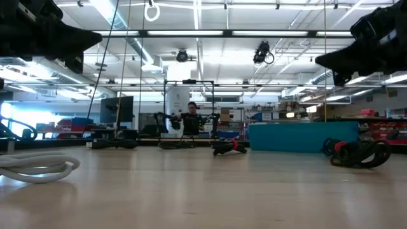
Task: Pick and place USB-C Cables
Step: Put the right black charger cable into the bin
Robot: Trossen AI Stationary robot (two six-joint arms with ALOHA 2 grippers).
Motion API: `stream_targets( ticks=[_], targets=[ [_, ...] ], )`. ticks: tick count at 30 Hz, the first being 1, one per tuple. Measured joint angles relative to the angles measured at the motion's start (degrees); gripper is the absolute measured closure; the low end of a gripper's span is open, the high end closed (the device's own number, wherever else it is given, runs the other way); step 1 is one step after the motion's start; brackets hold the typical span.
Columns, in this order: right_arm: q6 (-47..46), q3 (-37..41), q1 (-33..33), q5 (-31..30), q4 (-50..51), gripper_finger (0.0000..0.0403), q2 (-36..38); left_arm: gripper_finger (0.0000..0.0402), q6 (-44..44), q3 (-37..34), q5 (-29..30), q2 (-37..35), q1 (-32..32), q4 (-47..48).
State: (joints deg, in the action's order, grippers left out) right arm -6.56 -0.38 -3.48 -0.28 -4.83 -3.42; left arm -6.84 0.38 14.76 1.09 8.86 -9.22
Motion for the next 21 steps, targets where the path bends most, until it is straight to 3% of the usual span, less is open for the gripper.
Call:
stream_targets(
  ticks=[3,9,15,21],
  targets=[
    [-8.3,-0.01,0.08,-0.87,-5.64,0.0393,0.0,0.0397,-0.02,-0.01,0.01,0.02,0.0,0.1],
    [-14.22,-0.01,0.08,-6.5,-18.27,0.0393,0.02,0.0397,0.54,-0.01,0.77,0.0,-0.02,-2.83],
    [-11.27,0.01,-0.16,-11.05,-26.13,0.0393,-0.28,0.0379,-3.05,0.0,-1.14,0.02,-0.01,-4.9],
    [-10.85,-0.02,0.28,-9.03,-26.45,0.0387,-2.53,0.0329,-2.41,2.04,-4.06,0.62,0.0,-5.06]
  ],
)
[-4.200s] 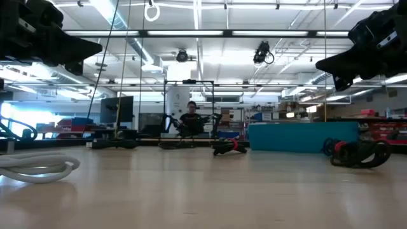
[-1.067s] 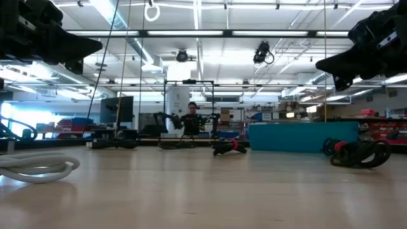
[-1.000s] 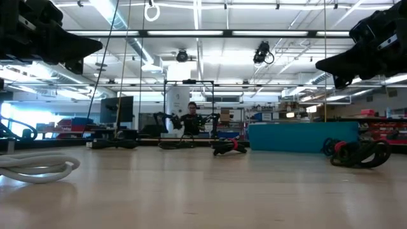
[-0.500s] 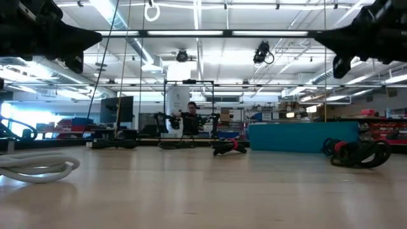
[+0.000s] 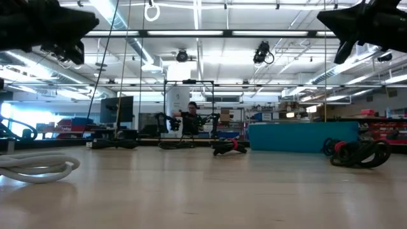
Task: Pick and place USB-C Cables
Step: Put the right black charger cable into the bin
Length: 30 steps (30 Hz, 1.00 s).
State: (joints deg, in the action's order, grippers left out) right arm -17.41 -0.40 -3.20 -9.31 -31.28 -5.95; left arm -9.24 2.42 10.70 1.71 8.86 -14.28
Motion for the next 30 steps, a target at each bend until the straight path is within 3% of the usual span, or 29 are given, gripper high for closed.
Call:
stream_targets(
  ticks=[7,11,13,19,26,30],
  targets=[
    [1.26,-7.44,2.92,0.18,8.97,0.0325,-12.93,0.0253,3.78,6.96,-0.02,5.36,0.0,3.34],
    [3.89,-16.79,5.15,-1.26,15.9,0.0289,-24.66,0.0218,3.92,11.15,0.0,10.52,0.0,7.02],
    [4.07,-23.42,5.87,-2.2,24.14,0.0278,-30.91,0.0208,3.93,13.73,0.49,13.65,0.0,8.57],
    [6.94,-42.41,9.09,-1.22,55.34,0.0269,-52.1,0.0201,8.31,21.24,3.15,23.58,0.0,12.83],
    [13.95,-53.33,14.1,7.89,68.64,0.027,-71.07,0.02,12.63,23.45,3.17,31.75,0.0,13.22],
    [17.4,-56.97,16.89,9.68,76.53,0.027,-79.2,0.02,15.68,23.45,3.17,34.55,0.0,12.76]
  ],
)
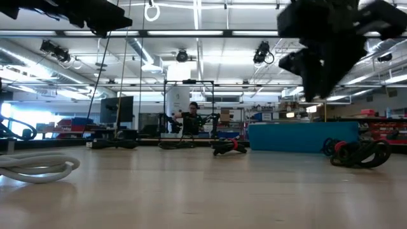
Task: Pick and place USB-C Cables
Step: Put the right black charger cable into the bin
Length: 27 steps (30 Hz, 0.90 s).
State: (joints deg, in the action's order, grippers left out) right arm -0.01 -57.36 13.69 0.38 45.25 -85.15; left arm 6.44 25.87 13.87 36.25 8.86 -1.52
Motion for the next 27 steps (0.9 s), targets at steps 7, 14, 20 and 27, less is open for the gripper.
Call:
stream_targets(
  ticks=[7,14,20,27],
  targets=[
    [5.13,-5.15,3.55,-2.56,13.83,0.0271,-9.74,0.02,2.09,0.0,0.02,0.46,0.0,-1.48],
    [14.32,-7.37,7.3,-6.13,14.84,0.0266,-14.62,0.02,5.4,0.0,0.34,0.47,-0.02,-4.3],
    [19.95,-7.34,8.63,-10.71,14.76,0.0265,-16.7,0.02,7.86,0.0,2.21,0.46,-0.07,-5.76],
    [23.63,-6.85,8.64,-9.82,12.7,0.0264,-18.79,0.02,8.37,0.0,4.15,0.46,-0.07,-6.34]
  ],
)
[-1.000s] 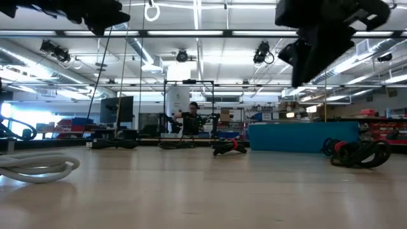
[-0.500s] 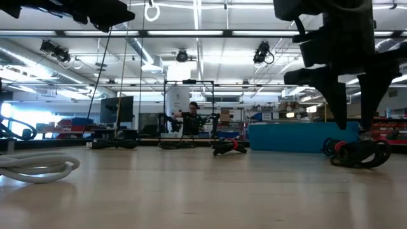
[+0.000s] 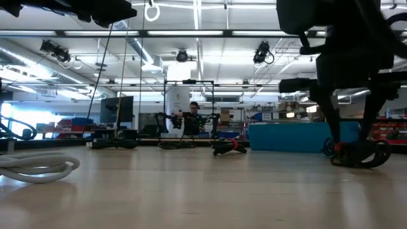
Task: Pick and place USB-C Cables
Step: Put the right black charger cable into the bin
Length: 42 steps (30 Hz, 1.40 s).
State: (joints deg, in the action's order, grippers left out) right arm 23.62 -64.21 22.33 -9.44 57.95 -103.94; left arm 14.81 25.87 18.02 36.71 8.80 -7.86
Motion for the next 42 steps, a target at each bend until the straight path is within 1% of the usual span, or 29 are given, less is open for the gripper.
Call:
stream_targets(
  ticks=[5,8,11,14,17,18,23,25,28,31,36,42],
  targets=[
    [-0.65,1.23,-0.06,-0.95,-1.54,0.0269,-2.21,0.02,-0.63,0.0,0.02,0.0,0.0,0.45],
    [-2.33,1.49,-0.11,-1.39,-3.16,0.0282,-3.17,0.02,-0.66,0.0,0.02,0.02,0.0,0.59],
    [-4.1,1.54,-0.33,-1.45,-4.04,0.031,-3.46,0.02,-0.67,0.0,0.02,0.02,0.01,0.85],
    [-7.95,1.2,-0.4,-1.8,-3.99,0.0352,-3.51,0.02,-1.17,0.0,0.02,0.04,0.07,0.83],
    [-12.67,-1.42,-0.51,-3.24,-3.14,0.0366,-3.54,0.02,-1.55,0.0,0.02,0.04,0.07,0.86],
    [-14.1,-2.69,-0.55,-4.31,-1.91,0.0366,-3.48,0.02,-1.57,0.0,0.02,0.04,0.07,0.85],
    [-19.86,-12.37,-1.8,-14.08,4.67,0.0367,-2.91,0.02,-1.7,0.0,0.01,0.04,0.07,0.86],
    [-21.85,-16.1,-3.84,-17.57,8.74,0.0367,-2.87,0.02,-1.94,0.0,0.0,0.04,0.07,0.83],
    [-25.01,-20.3,-8.6,-19.85,13.91,0.0367,-2.83,0.02,-2.72,0.0,0.0,0.04,0.07,0.81],
    [-29.03,-21.68,-14.62,-19.29,17.14,0.0367,-2.78,0.02,-4.14,0.0,0.0,0.04,0.07,0.87],
    [-33.98,-21.74,-24.16,-17.76,19.98,0.0367,-2.78,0.02,-6.18,0.0,0.0,0.04,0.07,1.39],
    [-33.17,-21.78,-31.77,-17.89,21.84,0.0368,-2.39,0.02,-6.74,0.0,-0.02,0.04,0.07,1.82]
  ],
)
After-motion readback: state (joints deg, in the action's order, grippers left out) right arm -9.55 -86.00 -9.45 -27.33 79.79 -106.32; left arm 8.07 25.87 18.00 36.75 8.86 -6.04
